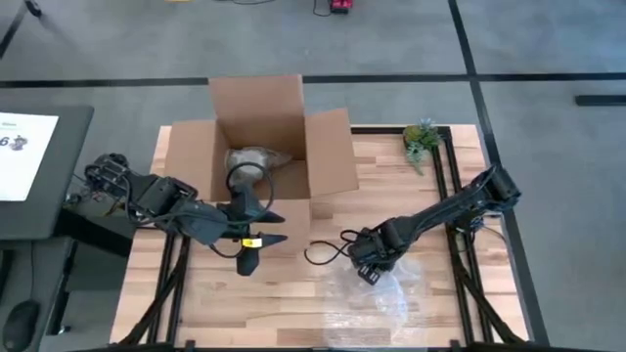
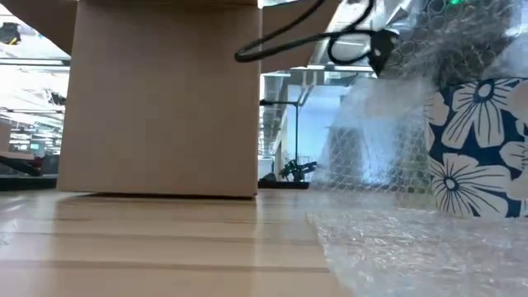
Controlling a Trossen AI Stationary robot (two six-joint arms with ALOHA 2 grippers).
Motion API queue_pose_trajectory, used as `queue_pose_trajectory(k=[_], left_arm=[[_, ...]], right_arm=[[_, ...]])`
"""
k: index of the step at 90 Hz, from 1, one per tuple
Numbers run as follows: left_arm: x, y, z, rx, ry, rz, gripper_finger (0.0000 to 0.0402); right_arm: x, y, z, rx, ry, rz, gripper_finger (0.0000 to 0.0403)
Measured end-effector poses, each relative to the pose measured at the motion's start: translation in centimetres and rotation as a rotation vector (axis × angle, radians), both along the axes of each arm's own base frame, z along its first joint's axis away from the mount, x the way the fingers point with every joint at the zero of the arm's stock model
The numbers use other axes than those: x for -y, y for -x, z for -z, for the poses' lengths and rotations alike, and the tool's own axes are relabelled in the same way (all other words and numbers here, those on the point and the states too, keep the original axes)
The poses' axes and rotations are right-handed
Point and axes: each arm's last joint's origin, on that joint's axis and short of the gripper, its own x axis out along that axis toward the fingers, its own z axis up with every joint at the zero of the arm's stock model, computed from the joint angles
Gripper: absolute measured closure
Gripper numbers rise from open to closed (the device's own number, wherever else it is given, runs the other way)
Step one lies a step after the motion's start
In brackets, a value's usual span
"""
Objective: Wrap mug
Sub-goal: Wrap the blue patterned mug with the bubble wrap
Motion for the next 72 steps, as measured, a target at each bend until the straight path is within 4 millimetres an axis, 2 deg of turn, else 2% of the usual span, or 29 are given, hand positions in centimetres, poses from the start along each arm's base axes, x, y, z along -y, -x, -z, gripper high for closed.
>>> queue_pose_trajectory(k=[22,32,40,45,53,72], left_arm=[[0.0,0.0,0.0,0.000,0.002,-0.001,0.0226],[0.0,0.0,0.0,-0.001,0.002,-0.001,0.0226],[0.0,0.0,0.0,0.000,0.003,0.000,0.0226],[0.0,0.0,0.0,-0.003,0.008,0.010,0.0226],[0.1,0.0,0.0,-0.005,0.010,0.014,0.0226],[0.1,0.0,0.0,-0.005,0.014,0.014,0.0226]], right_arm=[[0.2,0.1,-6.8,-0.062,0.030,-0.050,0.0403],[-0.9,-0.3,-9.4,0.059,0.005,-0.113,0.0403],[-2.2,-0.8,-10.1,0.193,-0.069,-0.191,0.0403],[-3.0,-0.9,-9.9,0.224,-0.096,-0.225,0.0403],[-3.2,-1.0,-8.3,0.189,-0.097,-0.232,0.0403],[-1.6,-0.2,-3.4,0.053,-0.047,-0.133,0.0403]])
